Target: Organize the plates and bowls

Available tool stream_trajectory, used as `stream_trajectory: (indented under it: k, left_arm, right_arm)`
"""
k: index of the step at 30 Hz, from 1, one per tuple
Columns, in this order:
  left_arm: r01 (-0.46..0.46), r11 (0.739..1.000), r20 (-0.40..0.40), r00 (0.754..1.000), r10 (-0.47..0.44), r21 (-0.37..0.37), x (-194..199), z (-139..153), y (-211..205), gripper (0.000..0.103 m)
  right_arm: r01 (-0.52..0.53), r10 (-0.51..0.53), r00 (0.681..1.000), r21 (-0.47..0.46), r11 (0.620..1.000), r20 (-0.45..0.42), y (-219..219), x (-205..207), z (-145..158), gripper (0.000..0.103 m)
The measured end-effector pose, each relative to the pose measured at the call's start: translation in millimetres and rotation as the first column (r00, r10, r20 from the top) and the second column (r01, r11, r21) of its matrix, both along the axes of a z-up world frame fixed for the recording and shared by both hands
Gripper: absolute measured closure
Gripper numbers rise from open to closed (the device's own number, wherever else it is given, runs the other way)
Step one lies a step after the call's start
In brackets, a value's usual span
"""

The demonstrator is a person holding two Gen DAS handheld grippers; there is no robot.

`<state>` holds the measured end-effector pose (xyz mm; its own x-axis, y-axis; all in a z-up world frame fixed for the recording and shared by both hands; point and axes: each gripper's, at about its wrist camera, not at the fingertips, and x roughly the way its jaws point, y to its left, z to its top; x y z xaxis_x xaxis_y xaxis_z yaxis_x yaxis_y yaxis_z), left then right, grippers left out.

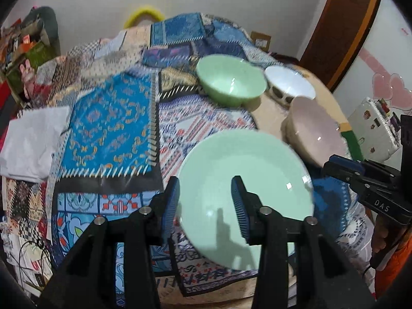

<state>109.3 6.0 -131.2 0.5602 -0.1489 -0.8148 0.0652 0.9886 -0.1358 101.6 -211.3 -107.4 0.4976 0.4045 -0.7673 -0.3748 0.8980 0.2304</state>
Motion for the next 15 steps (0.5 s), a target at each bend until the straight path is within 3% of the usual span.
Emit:
stream_trajectory:
  k: [4, 9, 15]
  left_arm:
    - [0.017, 1.000, 0.066, 0.998, -0.018, 0.016, 2, 21, -17, 0.046]
    - [0.052, 0.998, 0.115, 0.992, -0.054, 0.021, 15, 37, -42, 0.031]
    - [0.099, 0.995, 0.075, 0.992, -0.101, 0.026, 42, 27, -75, 0.030]
  right_arm:
    - [0.047, -0.046, 0.996, -0.015, 0.999, 0.071, -17, 1, 16, 0.076]
    - [0.128, -0.124, 0.984, -0.021, 0.992, 0.131, -46, 4, 29, 0.060]
    - [0.212, -0.204, 0.968, -0.038, 0.977, 0.148, -76, 16, 25, 0.048]
